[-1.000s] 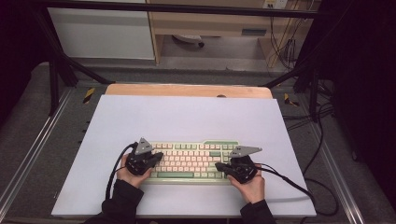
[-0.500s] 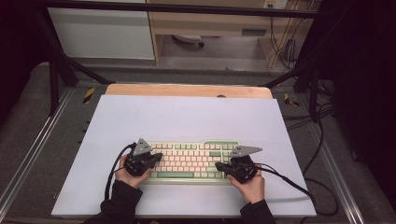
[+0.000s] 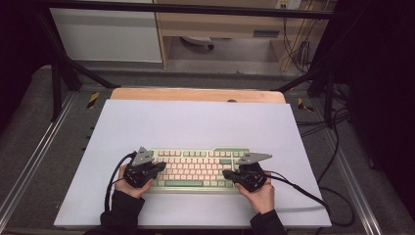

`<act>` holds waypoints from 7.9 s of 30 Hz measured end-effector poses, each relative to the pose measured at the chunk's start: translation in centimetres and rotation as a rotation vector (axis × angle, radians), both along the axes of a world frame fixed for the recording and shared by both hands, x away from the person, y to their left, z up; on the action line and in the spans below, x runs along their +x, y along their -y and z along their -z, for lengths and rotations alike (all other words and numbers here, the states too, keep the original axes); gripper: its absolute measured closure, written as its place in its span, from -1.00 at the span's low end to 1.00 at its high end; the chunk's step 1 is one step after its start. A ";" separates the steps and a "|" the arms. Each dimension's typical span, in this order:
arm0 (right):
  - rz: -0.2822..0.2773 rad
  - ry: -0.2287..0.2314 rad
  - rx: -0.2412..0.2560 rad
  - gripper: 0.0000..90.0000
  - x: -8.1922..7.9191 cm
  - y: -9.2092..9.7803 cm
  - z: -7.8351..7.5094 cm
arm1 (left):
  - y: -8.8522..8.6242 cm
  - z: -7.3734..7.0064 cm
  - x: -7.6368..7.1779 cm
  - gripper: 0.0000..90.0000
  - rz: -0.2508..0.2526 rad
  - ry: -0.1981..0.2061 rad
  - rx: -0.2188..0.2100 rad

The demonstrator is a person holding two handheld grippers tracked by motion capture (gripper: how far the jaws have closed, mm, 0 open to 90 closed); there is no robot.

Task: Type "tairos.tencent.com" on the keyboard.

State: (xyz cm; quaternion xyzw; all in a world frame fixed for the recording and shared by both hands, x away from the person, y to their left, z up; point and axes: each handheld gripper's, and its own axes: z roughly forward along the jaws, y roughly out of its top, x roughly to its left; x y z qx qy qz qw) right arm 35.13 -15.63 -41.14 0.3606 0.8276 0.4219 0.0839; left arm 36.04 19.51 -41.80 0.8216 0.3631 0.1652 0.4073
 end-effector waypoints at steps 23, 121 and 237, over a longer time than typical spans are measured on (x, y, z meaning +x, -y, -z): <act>-0.055 -0.010 0.010 1.00 0.7 -4.6 -0.2 | -2.6 -0.1 -0.7 1.00 -0.024 0.002 -0.022; 0.015 0.000 -0.031 1.00 1.2 -1.4 -0.4 | -0.2 -0.1 -1.1 1.00 0.037 -0.010 -0.023; 0.012 -0.001 -0.007 1.00 0.5 0.9 0.7 | 1.5 0.8 1.4 1.00 0.017 -0.017 0.035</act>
